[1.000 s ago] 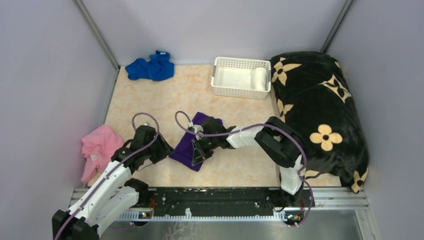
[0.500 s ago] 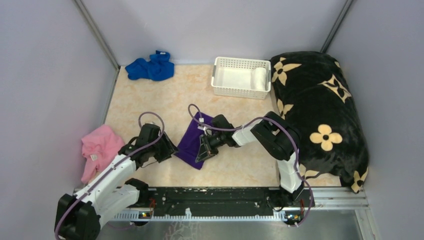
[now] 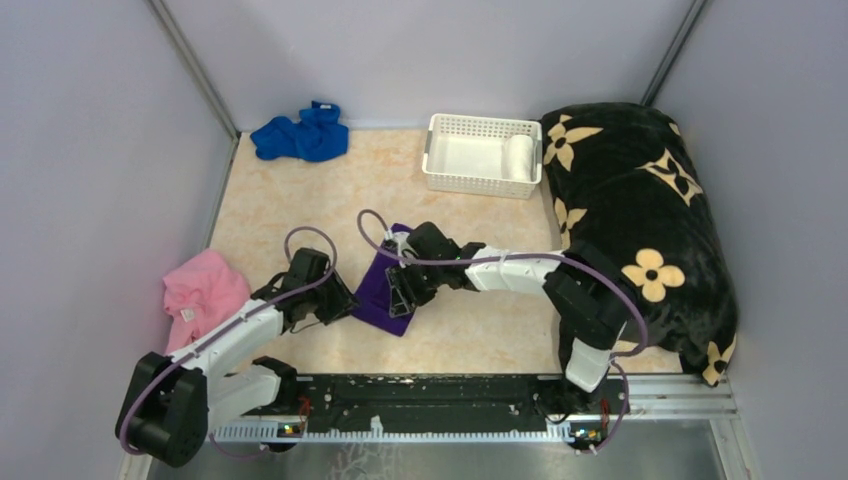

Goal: Roll the towels
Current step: Roll the towel at the center of the board.

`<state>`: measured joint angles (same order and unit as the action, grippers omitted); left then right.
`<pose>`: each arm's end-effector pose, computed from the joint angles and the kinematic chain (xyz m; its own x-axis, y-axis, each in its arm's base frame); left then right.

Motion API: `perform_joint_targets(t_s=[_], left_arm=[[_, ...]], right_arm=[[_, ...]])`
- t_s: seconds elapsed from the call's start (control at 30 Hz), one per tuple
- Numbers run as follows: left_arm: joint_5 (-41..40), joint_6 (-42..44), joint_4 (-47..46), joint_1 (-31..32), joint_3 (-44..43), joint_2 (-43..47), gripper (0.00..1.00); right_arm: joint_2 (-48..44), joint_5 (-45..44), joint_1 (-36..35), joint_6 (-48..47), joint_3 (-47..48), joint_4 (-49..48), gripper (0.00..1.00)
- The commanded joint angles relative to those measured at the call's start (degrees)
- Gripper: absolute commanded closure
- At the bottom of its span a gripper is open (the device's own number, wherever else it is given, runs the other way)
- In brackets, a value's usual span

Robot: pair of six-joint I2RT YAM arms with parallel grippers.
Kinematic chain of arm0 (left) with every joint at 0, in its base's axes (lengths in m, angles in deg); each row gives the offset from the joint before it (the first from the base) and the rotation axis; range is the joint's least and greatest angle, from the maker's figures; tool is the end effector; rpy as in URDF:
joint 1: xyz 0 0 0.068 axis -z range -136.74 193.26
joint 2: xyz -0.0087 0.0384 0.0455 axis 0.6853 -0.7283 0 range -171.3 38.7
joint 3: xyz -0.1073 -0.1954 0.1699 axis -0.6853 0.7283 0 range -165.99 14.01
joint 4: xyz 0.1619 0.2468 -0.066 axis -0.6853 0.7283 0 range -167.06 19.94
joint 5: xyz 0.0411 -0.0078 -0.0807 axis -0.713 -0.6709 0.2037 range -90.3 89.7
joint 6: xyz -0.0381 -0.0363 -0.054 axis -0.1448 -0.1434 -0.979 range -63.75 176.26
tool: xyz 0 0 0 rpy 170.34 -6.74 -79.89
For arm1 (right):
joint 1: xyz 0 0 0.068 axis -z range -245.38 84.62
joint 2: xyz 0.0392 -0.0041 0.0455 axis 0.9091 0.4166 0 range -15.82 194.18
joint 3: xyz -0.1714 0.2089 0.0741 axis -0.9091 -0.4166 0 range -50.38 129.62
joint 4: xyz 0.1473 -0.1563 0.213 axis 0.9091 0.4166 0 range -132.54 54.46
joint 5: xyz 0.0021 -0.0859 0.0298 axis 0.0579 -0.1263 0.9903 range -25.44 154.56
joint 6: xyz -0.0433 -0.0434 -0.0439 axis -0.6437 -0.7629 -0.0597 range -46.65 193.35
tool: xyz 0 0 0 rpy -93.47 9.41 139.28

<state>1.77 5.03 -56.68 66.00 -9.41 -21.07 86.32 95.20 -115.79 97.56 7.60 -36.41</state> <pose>0.2080 -0.0895 0.1106 -0.7984 -0.5101 -0.3201 -0.3478 0.8245 -0.4464 0.2351 0.3352 0.1221 -0.8041 -0.4188 -0.4219 -0.5929 0.5144 0.6196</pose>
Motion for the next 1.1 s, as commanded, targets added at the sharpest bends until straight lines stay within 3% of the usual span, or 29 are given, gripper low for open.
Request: perform_joint_targets(t_s=[0.0,0.1,0.33,0.53,0.83,0.97,1.07], left_arm=[[-2.9,0.5,-0.5,-0.3,0.5,-1.8,0.51],[-2.9,0.6,-0.6,-0.4,0.3,-2.4,0.50],[-3.2,1.1,-0.4,-0.4,0.0,-3.1,0.50],[-3.0,1.3,-0.6,-0.4,0.1,-3.4,0.50],[-3.2,2.1,-1.0,-0.3,-0.9,-4.2,0.48],[-2.6,2.5,-1.1,-0.4,-1.6,-4.5,0.46],[-2.6,2.7,0.2,-0.4,-2.8,-3.3,0.45]], right_arm=[[-6.7,-21.2,-8.3,-10.7,4.1,8.8,0.57],[-9.0,-30.9,-13.7,-13.9,4.3,8.5,0.55],[-5.1,-42.5,-21.8,-19.5,6.6,5.8,0.54],[1.2,-48.2,-24.0,-22.4,8.5,7.0,0.51],[6.7,-49.1,-25.4,-23.6,7.8,8.3,0.50],[7.1,-48.6,-25.4,-23.9,8.1,9.9,0.62],[5.6,-43.4,-25.0,-23.8,7.8,9.3,0.72]])
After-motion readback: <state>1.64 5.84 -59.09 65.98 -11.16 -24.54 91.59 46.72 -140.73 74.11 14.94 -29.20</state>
